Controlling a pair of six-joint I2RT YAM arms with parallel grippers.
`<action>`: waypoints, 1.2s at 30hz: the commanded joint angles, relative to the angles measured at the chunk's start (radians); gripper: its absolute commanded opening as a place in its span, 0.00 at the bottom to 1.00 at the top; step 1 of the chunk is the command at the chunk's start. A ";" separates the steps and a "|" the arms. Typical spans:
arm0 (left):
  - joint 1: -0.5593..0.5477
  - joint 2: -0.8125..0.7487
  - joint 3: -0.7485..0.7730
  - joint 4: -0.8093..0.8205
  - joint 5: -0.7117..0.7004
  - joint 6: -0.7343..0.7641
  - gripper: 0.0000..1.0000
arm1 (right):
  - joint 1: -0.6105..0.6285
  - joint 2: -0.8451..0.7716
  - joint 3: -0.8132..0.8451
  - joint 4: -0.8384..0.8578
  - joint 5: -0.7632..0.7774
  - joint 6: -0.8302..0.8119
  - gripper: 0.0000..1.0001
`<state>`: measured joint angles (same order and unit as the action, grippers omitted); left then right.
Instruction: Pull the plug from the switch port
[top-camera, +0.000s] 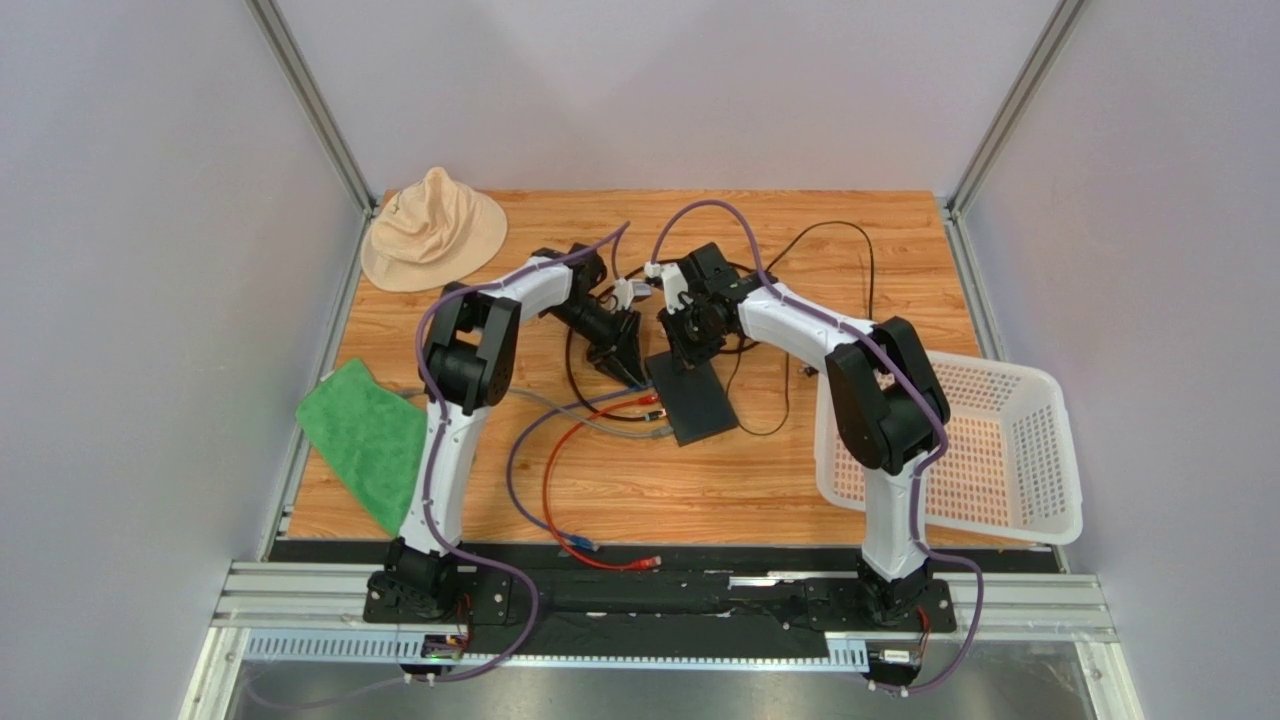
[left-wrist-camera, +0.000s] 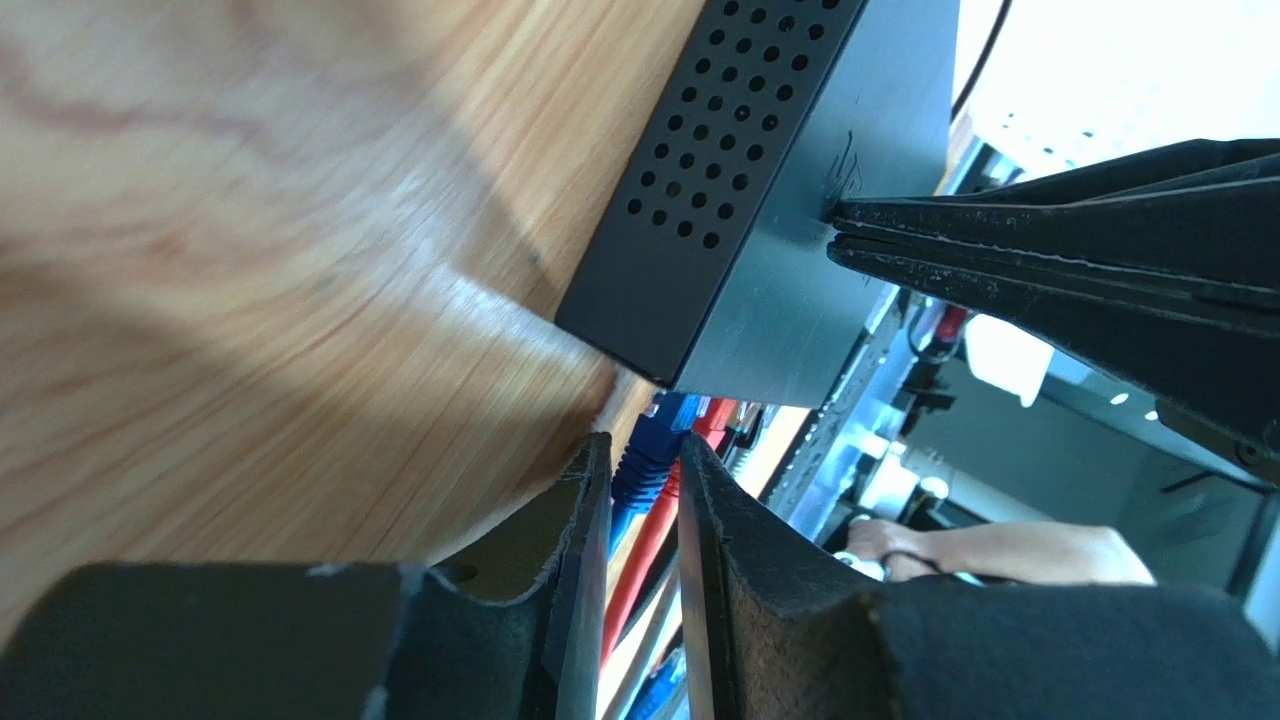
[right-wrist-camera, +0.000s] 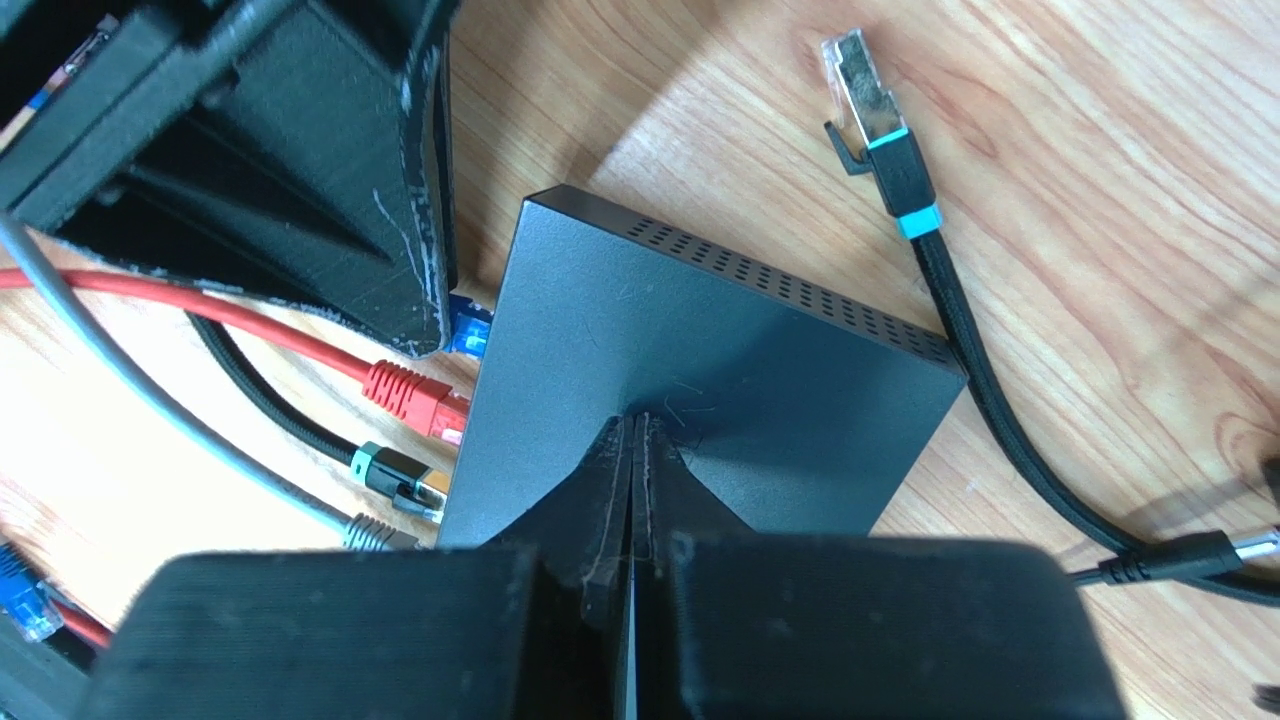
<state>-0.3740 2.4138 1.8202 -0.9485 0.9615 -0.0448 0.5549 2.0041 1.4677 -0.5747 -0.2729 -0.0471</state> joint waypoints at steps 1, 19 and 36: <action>-0.103 0.039 0.079 0.028 0.019 0.034 0.34 | 0.020 0.082 0.003 -0.014 0.003 -0.019 0.00; -0.029 -0.114 -0.099 0.076 0.105 0.051 0.00 | 0.013 -0.082 0.022 -0.008 -0.009 -0.016 0.40; -0.025 -0.074 -0.128 0.119 0.111 -0.010 0.00 | 0.048 -0.245 -0.273 -0.011 0.041 -0.059 0.99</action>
<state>-0.4030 2.3657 1.7008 -0.8425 1.0504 -0.0399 0.5964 1.7893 1.2304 -0.5896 -0.2550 -0.0872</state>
